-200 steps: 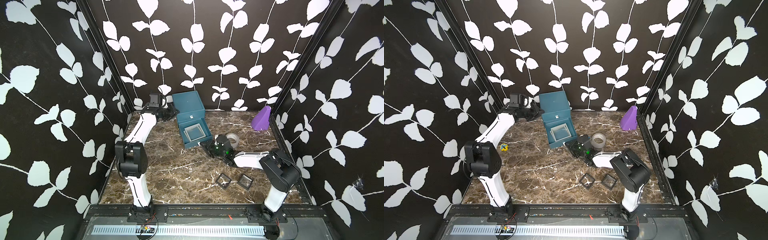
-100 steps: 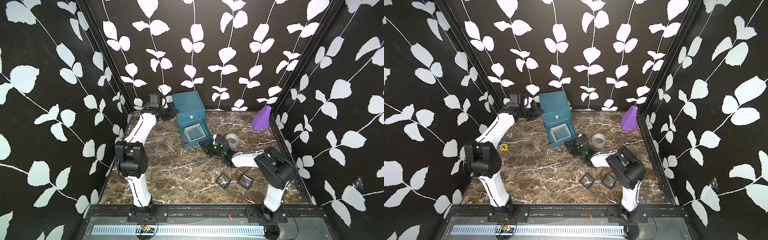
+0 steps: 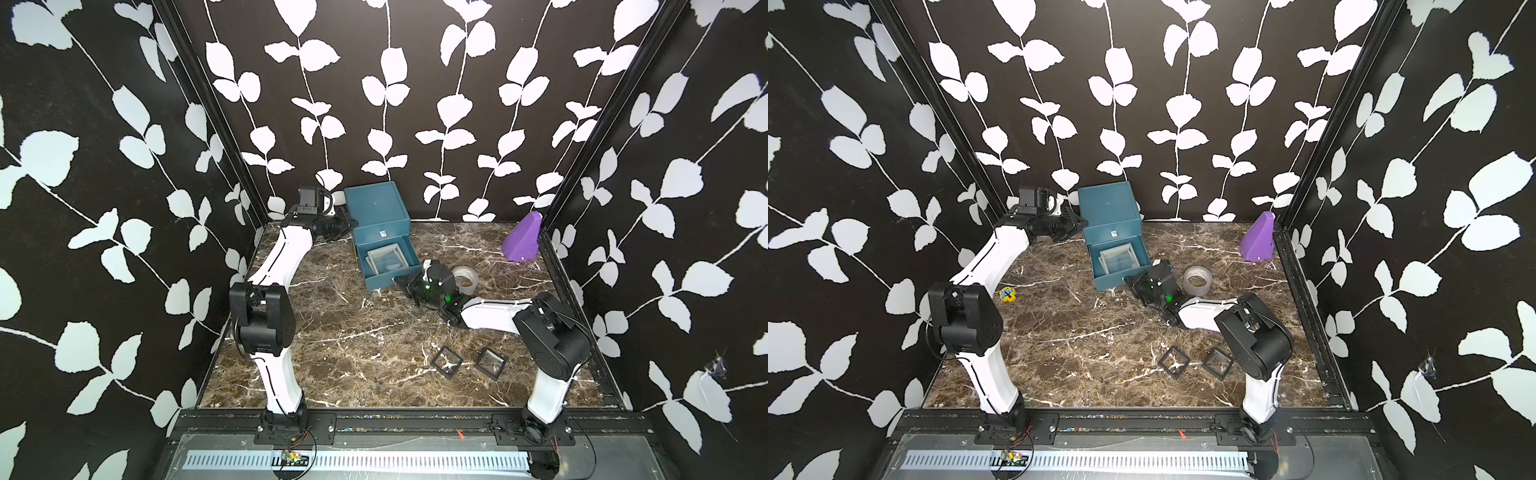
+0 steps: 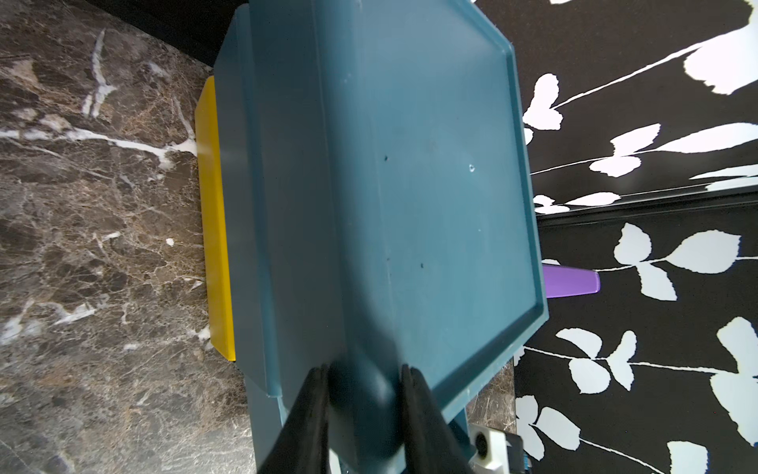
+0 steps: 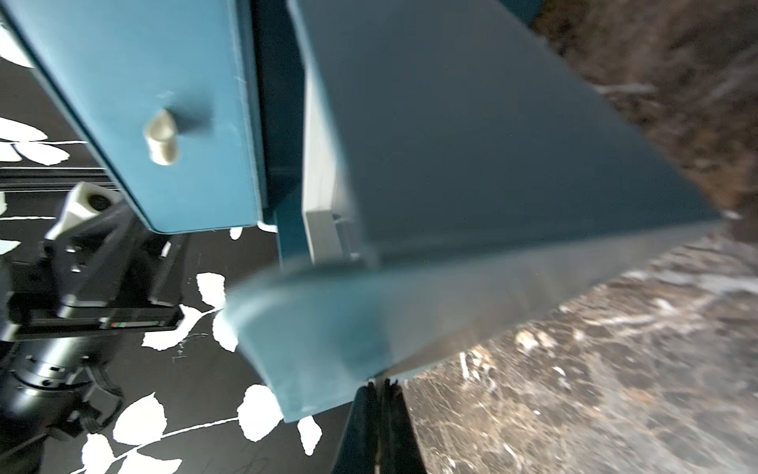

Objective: Place the brooch boxes into the drawer by color
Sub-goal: Close the drawer in the storage box.

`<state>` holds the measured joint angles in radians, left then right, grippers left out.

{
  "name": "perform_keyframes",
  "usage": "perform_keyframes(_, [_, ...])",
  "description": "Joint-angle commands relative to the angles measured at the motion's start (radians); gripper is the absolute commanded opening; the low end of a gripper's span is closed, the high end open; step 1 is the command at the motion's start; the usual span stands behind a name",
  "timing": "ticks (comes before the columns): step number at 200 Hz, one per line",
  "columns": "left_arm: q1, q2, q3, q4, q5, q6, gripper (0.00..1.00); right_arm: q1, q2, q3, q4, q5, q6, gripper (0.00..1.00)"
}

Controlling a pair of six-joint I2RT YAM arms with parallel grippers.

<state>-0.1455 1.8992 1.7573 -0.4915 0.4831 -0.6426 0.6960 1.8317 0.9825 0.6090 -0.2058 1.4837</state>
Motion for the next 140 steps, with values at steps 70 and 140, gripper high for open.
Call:
perform_keyframes(70, [-0.002,0.023,-0.033,-0.051,0.028,0.018,0.23,-0.04,0.158,0.321,-0.078,0.01,-0.038,0.0])
perform_keyframes(140, [-0.003,0.022,-0.037,-0.059,0.035,0.026,0.21,-0.05,0.301,0.521,-0.135,0.032,-0.007,0.0])
